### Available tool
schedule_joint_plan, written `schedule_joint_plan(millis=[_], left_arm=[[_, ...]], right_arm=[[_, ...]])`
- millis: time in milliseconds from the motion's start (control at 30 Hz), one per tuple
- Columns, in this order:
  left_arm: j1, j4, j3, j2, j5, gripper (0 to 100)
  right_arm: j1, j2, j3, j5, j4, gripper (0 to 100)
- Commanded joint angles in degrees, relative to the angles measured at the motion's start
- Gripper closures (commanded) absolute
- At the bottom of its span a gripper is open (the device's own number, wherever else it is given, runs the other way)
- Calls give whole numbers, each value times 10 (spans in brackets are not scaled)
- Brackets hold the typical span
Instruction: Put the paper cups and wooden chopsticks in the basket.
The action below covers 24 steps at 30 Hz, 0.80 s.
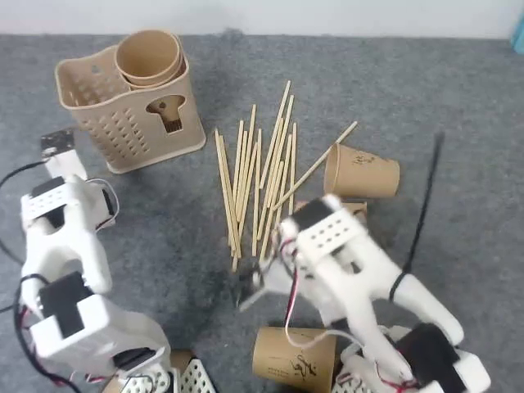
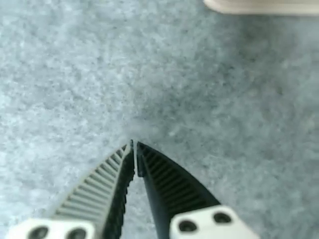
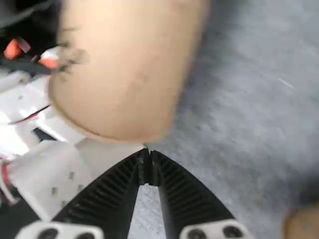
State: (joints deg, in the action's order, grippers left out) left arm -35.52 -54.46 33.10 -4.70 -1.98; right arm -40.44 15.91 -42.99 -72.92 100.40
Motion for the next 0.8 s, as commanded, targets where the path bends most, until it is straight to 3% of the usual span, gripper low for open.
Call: schedule_joint_plan(millis=[0,133,400,500,667,767], left_arm=[[-2,11,-21,4,11,988],[-2,11,-21,4,11,988],[-2,11,-21,4,11,988],[-2,11,-21,4,11,988],[-2,11,-21,4,11,988],[-2,11,-21,4,11,988]], right_arm=[[-79,31,-28,-32,26,990],[-153,31,-50,-30,25,989],[-161,41,6,35,22,943],[-195,50,7,47,22,940],[-279,52,28,156,16,939],[-293,50,75,248,-17,939]])
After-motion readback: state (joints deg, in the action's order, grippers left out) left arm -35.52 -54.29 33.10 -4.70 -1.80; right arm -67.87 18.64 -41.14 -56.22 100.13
